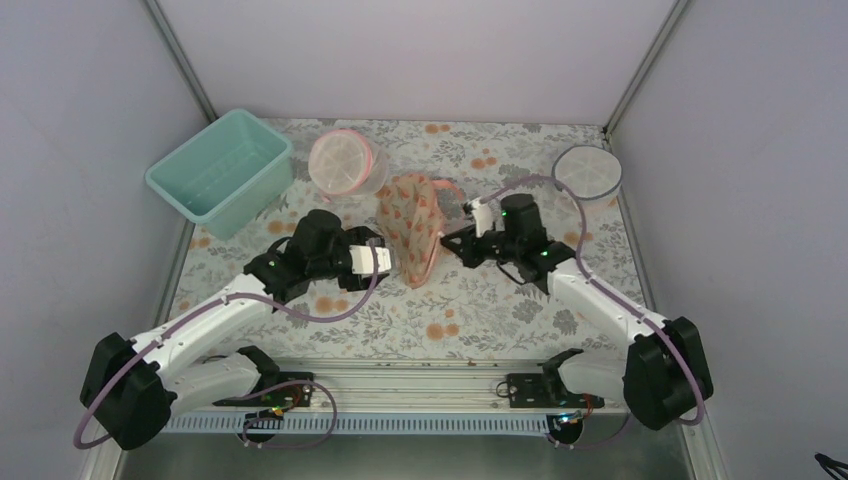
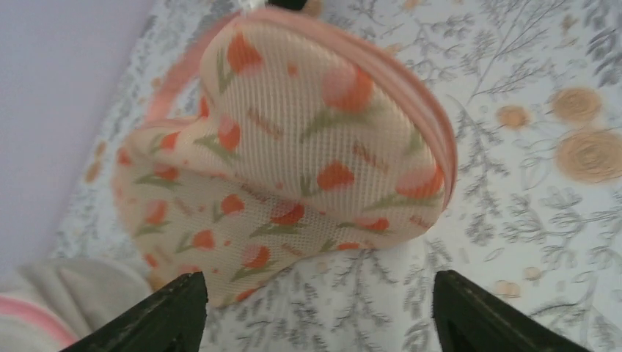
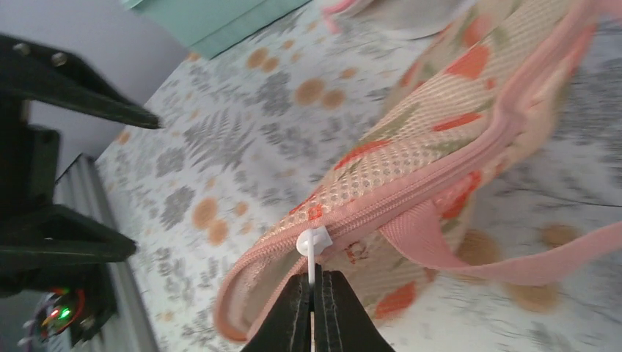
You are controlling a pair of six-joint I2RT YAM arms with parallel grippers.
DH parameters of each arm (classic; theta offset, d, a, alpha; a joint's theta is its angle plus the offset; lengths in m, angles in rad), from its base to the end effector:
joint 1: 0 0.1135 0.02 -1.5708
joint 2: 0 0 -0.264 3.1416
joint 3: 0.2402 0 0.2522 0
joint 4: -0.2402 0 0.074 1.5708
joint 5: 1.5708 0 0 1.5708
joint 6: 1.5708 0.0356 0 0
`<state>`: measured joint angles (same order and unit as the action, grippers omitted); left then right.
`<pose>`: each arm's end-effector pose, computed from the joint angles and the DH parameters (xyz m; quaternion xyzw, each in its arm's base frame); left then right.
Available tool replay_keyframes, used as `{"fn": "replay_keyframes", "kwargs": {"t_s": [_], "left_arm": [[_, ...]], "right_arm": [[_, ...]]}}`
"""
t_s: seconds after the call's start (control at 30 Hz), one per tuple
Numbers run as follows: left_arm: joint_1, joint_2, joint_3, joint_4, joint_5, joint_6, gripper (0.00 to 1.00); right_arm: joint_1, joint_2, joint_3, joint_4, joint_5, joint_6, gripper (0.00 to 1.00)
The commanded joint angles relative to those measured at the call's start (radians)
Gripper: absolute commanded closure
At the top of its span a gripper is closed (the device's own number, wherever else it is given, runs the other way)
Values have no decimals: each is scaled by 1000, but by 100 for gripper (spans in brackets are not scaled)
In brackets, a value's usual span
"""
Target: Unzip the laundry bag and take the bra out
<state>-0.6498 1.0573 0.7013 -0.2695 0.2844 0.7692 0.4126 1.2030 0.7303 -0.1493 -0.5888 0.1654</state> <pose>0.1759 -0.1462 0.2510 0.6231 0.6267 -0.0991 0.4574 0.2254 0.1202 0.2414 -0.2365 0.8285 0.3720 0.3455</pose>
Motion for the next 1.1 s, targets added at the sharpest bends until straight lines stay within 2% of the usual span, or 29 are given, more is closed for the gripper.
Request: {"fn": "replay_keyframes", "kwargs": {"t_s": [0.0, 0.1, 0.23, 0.33, 0.43, 0.57, 0.67, 0.87, 0.93, 1.07], "left_arm": [[-34, -19, 57, -83, 87, 22, 21], [-96, 4, 100, -122, 104, -74, 20], [-112, 28, 83, -27, 60, -422, 20], [-111, 41, 59, 15, 3, -499, 23], [-111, 47, 48, 39, -62, -429, 27], [-112, 46, 26, 78, -164, -259, 33], [-113, 47, 9, 91, -169, -131, 34], [-138, 41, 0, 125, -206, 4, 36], [-140, 36, 33, 97, -197, 42, 36], [-145, 2, 124, -69, -30, 116, 37]], "right_arm": [[132, -11, -13, 123, 72, 122, 96], [197, 0, -7, 147, 113, 172, 96], [268, 9, -1, 174, 137, 210, 96], [317, 21, 5, 176, 128, 195, 96], [345, 34, 10, 163, 94, 155, 96], [356, 35, 5, 152, 56, 123, 96], [357, 36, 7, 156, 43, 112, 96], [359, 49, 29, 116, 38, 70, 96], [357, 47, 31, 100, 48, 56, 96], [349, 50, 30, 94, 57, 48, 96]]}}
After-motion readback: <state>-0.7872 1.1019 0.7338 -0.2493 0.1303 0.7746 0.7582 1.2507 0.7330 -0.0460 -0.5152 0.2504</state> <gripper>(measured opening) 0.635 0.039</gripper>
